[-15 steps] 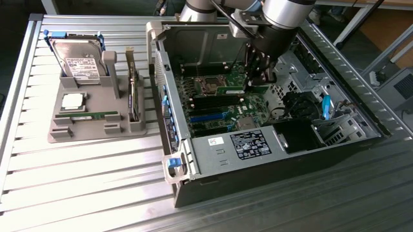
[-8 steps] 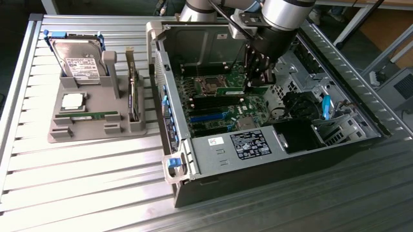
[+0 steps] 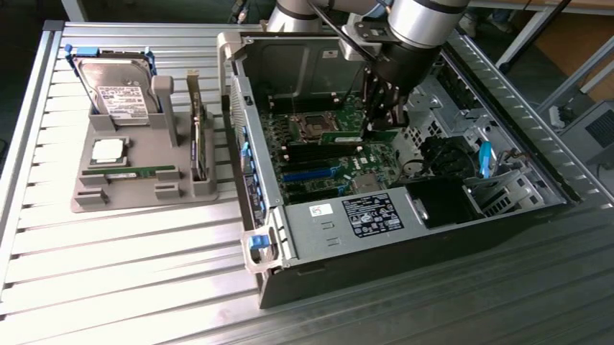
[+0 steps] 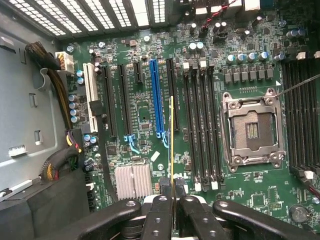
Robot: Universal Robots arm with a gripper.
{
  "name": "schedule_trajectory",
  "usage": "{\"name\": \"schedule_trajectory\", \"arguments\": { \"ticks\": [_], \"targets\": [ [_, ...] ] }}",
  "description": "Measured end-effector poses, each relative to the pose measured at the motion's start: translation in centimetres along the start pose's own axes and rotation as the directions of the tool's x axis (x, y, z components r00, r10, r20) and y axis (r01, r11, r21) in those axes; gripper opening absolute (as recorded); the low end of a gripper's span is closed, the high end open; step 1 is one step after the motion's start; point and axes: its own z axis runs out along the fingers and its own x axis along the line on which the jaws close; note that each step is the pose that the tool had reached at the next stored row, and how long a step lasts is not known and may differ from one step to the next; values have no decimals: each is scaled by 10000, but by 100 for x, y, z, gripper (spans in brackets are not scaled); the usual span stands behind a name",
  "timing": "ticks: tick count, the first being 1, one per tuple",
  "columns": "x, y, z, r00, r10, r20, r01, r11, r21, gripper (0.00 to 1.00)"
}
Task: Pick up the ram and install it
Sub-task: 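Insert the ram into the slot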
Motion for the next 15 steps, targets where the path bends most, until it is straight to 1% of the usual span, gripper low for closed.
{"name": "schedule_trajectory", "arguments": {
  "ticks": [15],
  "targets": [
    [-3, -1, 76, 10000, 0, -2, 0, 10000, 0, 11]
  ]
}}
